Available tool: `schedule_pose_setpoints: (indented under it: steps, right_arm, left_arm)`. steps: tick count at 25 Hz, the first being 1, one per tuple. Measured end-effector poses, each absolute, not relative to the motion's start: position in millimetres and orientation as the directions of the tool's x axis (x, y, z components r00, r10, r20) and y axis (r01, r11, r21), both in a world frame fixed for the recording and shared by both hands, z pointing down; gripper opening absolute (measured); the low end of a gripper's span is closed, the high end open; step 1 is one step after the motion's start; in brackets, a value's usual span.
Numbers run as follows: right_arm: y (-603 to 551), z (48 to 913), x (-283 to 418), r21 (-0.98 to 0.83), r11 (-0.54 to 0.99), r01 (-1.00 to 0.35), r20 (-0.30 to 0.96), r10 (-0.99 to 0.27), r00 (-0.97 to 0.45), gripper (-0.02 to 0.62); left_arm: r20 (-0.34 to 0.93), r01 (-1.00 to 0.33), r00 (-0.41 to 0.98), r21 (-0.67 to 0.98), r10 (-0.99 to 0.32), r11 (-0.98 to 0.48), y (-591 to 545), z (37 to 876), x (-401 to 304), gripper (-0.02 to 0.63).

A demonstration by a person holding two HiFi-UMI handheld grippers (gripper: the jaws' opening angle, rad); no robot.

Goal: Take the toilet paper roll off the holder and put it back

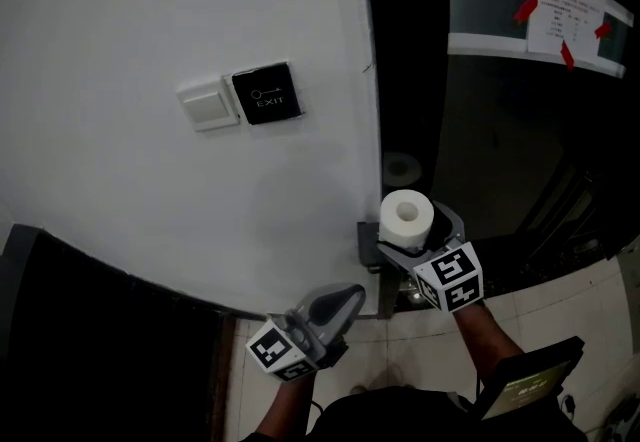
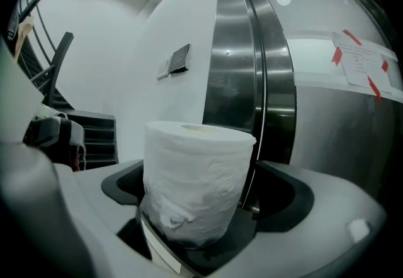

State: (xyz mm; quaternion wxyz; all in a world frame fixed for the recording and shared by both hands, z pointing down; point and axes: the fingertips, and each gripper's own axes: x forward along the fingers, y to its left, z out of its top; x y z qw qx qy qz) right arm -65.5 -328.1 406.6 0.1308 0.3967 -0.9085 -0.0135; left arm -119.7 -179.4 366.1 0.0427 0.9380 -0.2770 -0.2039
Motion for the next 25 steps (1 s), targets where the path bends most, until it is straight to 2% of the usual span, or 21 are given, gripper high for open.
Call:
schedule_pose_setpoints:
  steps: [2,3,9,14,21,25]
  right_arm:
    - [-328,406,-64,0.150,0.681,-0.717,0.219,-0.730,-0.648,0.496]
    - [-327,406,-64,0.157,0.681,-0.715,0.213,-0.730,-0.649,0.465]
    - [-321,403,-62,0.170,0.717,-0.676,0.171,-0.697,-0.696,0.451]
    - [-311,385,-48,0.141,0.711,-0.689,0.073,-0.702,-0.709,0.448]
    - [-267,346,-16,-0.078,0.757,-0.649,-0.171,-0.651,-0.739,0.446]
    - [-246,354,7,-0.242,0.775,-0.585,-0.257,-0.632,-0.731,0.445]
  left_arm:
    - [-0.369,-0.499,0.761,0.195,-0.534,-0.845,-179,364,-120,-0.003]
    - [-0.370,-0.499,0.760,0.195,-0.534,-0.845,-179,364,-120,-0.003]
    - [-0.365,-0.499,0.762,0.196,-0.535,-0.844,-179,363,-119,-0.003]
    - [-0.343,-0.500,0.772,0.190,-0.535,-0.845,-177,364,-112,-0.003]
    - [-0.318,-0.499,0.784,0.188,-0.533,-0.846,-175,369,-104,-0.003]
    - [-0.333,-0.474,0.797,0.173,-0.505,-0.863,-172,360,-92,-0.003]
